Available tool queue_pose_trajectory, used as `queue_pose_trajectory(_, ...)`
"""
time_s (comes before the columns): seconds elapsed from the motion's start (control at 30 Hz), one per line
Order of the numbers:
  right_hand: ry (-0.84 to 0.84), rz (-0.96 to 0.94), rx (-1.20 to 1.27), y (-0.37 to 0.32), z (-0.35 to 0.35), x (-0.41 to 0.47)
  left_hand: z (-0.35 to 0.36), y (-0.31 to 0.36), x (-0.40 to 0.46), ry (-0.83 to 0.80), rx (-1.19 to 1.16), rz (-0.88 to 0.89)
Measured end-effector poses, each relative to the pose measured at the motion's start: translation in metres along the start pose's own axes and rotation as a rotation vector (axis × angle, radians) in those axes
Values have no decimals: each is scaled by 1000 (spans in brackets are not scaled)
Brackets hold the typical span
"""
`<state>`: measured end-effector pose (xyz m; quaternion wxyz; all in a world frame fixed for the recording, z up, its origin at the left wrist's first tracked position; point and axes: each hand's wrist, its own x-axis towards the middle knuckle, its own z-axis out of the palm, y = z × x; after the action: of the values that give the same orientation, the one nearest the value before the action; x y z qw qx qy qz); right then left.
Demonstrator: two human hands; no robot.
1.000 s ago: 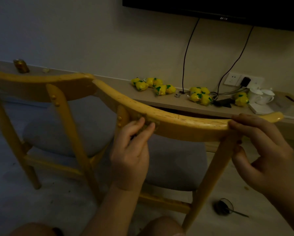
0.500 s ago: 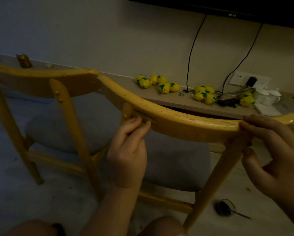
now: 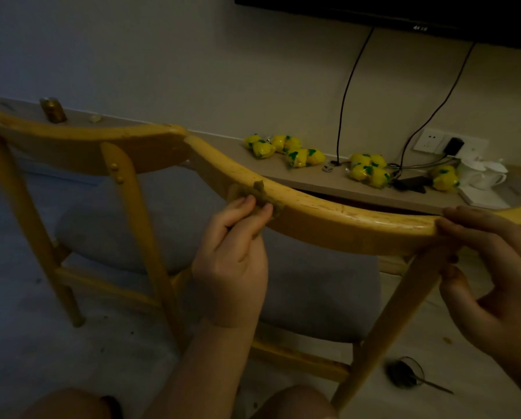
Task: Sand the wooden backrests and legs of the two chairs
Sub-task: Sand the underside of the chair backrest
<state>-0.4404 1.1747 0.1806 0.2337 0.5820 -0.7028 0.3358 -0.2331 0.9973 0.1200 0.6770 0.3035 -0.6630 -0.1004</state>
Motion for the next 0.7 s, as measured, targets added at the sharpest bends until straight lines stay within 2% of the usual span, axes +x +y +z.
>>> queue_pose_trajectory(0.1, 20, 10, 14, 0, 1, 0, 3, -1, -9, -19, 11, -32)
queue_pose_trajectory(0.27, 35, 5, 16, -1, 4, -1, 9, -1, -35, -154, 25, -155)
queue_pose_trajectory(0.53, 44, -1, 15, -3, 4, 0, 15, 18, -38, -111, -49, -168)
queue_pose_trajectory(0.7, 42, 10, 19, 0, 6, -1, 25, 18, -55, -214, -60, -226)
